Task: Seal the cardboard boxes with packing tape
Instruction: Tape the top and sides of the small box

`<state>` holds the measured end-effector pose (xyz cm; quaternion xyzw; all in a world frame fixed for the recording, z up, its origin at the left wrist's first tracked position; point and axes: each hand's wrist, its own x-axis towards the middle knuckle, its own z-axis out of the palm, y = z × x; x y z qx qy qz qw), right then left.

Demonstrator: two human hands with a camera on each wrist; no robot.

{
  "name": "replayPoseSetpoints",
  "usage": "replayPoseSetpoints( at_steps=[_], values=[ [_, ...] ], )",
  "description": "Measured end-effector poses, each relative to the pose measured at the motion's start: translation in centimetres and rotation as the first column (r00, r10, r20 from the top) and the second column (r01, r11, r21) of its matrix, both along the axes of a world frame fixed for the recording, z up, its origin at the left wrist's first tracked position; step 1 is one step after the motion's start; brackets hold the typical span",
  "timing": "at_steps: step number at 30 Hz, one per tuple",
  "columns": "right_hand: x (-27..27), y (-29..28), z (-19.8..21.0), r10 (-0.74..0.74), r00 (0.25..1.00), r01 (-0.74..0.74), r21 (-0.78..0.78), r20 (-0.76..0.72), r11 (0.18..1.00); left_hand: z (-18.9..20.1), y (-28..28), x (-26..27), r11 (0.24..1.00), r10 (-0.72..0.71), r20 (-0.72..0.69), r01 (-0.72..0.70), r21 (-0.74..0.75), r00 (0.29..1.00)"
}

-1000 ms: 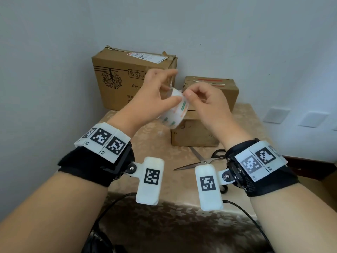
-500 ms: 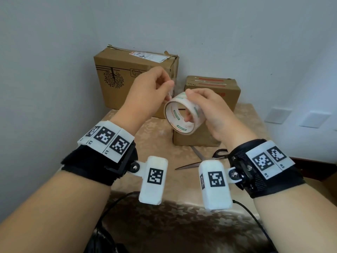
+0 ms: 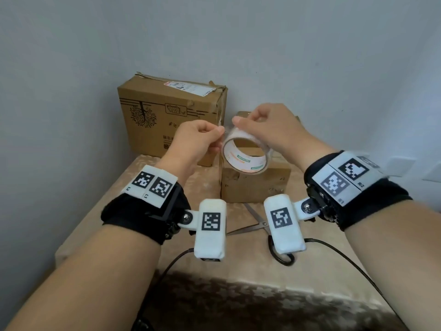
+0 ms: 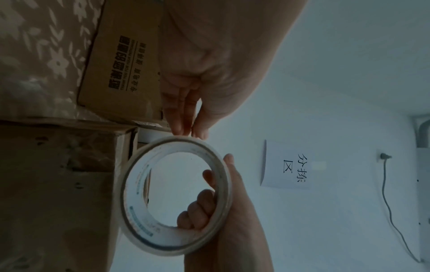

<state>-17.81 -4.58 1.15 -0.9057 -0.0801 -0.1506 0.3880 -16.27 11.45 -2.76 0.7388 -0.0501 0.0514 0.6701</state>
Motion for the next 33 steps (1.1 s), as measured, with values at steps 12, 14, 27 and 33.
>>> replayPoseSetpoints(
  at_steps=[12,14,27,33],
  values=[
    [3.7,0.9,0.7,-0.127,0.987,0.049,-0.575,-0.096,0.817,-2.4,1.3,2.7,0.993,0.113,-0.209,-0.119,-0.017,0.971],
    [4.4,1.2,0.4,-0.123,0.987,0.052,-0.516,-0.105,0.855,-3.4,1.4,3.1,0.99,0.102,-0.279,-0.125,-0.066,0.955],
    [6.1,4.0,0.7,-0.151,0.986,0.058,-0.69,-0.075,0.722,-4.6,1.4,3.7,0.994,0.017,-0.449,-0.063,-0.087,0.893],
    [5.6,3.6,0.1,-0.16,0.981,0.031,-0.728,-0.109,0.685,-4.7,0.8,3.1,1.0,0.007,-0.432,-0.011,-0.007,0.902]
  ],
)
